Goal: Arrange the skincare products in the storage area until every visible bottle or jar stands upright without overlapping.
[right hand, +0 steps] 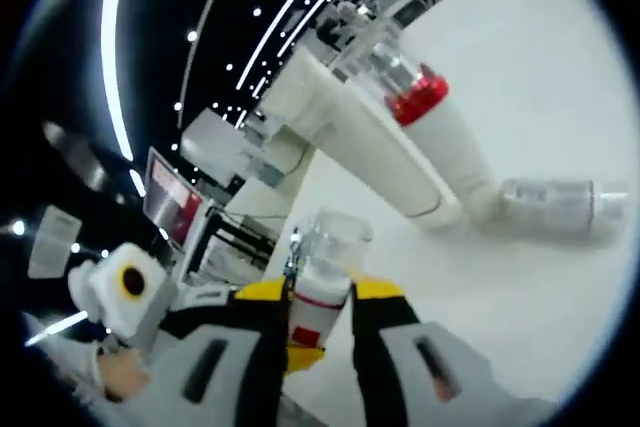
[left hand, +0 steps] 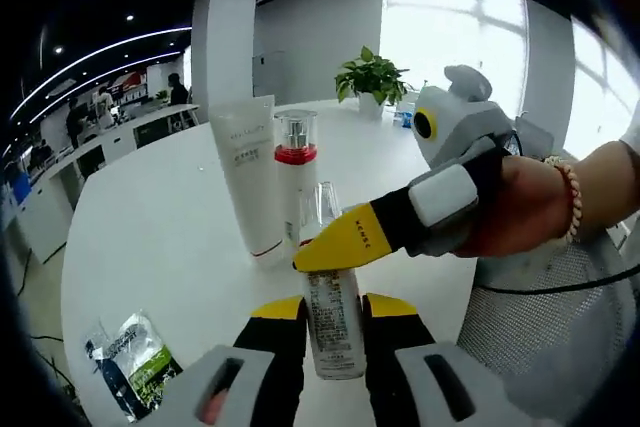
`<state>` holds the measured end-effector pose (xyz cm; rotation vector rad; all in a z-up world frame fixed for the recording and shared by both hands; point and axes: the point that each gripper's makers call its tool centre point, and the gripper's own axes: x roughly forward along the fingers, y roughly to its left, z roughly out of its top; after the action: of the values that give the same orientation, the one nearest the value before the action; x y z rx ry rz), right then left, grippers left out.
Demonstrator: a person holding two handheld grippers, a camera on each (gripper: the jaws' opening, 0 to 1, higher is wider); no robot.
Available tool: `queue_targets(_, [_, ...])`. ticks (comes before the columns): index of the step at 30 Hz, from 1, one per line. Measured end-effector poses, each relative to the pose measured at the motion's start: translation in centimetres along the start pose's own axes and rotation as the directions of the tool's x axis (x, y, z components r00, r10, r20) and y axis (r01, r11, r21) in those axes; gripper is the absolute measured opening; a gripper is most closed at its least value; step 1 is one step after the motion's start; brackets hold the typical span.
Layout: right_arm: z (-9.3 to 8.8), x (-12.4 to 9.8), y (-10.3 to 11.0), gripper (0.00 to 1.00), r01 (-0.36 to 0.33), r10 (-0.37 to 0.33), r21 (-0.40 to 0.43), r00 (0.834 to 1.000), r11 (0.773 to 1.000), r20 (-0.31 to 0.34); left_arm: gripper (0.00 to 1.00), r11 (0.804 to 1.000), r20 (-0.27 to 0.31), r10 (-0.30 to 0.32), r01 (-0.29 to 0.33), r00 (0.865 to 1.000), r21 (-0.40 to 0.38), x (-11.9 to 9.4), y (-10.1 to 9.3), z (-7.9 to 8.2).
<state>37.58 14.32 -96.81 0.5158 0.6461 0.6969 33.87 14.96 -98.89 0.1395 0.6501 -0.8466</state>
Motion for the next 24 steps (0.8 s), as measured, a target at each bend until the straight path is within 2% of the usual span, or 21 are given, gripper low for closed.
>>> queue_targets(1, [0.3,0.1,0.4,0.22,0.016,-0.016,-0.085,1.0,0.996,0.007,0.21,1.0,0.002,-0.002,0.002,1.0,-0.016,0.0,0.0,0.1])
queue_targets(2, [0.4,0.1,0.5,0.22,0.022,-0.021,-0.11,1.0,0.994,0.011,0.21,0.999,0.004,-0.004,0.005,1.0,-0.033,0.0,0.1,0.1])
queue_targets(4, [0.3,0.0,1.1,0.21,0.048,-0.044,-0.227,0.999,0.973,0.021,0.21,0.997,0.006,-0.004,0.004,1.0,-0.072,0.0,0.2,0.1])
queue_targets(8, [0.5,0.0,1.5,0.21,0.075,-0.063,-0.31,0.997,0.948,0.049,0.21,0.998,0.021,-0.002,0.003,1.0,-0.063,0.0,0.2,0.2])
queue_targets(10, [0.8,-0.1,1.4,0.21,0.099,-0.078,-0.358,0.994,0.928,0.072,0.21,0.999,0.016,0.0,0.001,1.0,-0.052,0.1,0.3,0.1])
queue_targets(13, [1.5,-0.3,0.3,0.21,0.187,-0.148,-0.459,0.982,0.868,0.121,0.21,0.999,-0.024,0.033,-0.033,0.999,-0.039,0.1,0.8,-0.5])
queue_targets(15, [1.6,-0.4,-0.1,0.21,0.214,-0.172,-0.463,0.976,0.86,0.131,0.2,0.997,-0.04,0.068,-0.069,0.997,-0.021,0.0,1.4,-0.8])
queue_targets(18, [1.8,-0.5,-0.9,0.21,0.239,-0.195,-0.448,0.97,0.861,0.143,0.2,0.994,-0.048,0.103,-0.104,0.993,-0.018,-0.2,2.2,-0.8])
queue_targets(23, [2.0,-0.6,-2.5,0.22,0.295,-0.249,-0.474,0.955,0.83,0.16,0.2,0.991,-0.039,0.125,-0.127,0.991,-0.044,-0.4,2.9,-0.5])
queue_targets(24, [2.1,-0.6,-2.9,0.22,0.311,-0.267,-0.49,0.95,0.814,0.16,0.2,0.99,-0.038,0.134,-0.135,0.99,-0.044,-0.5,3.0,-0.4])
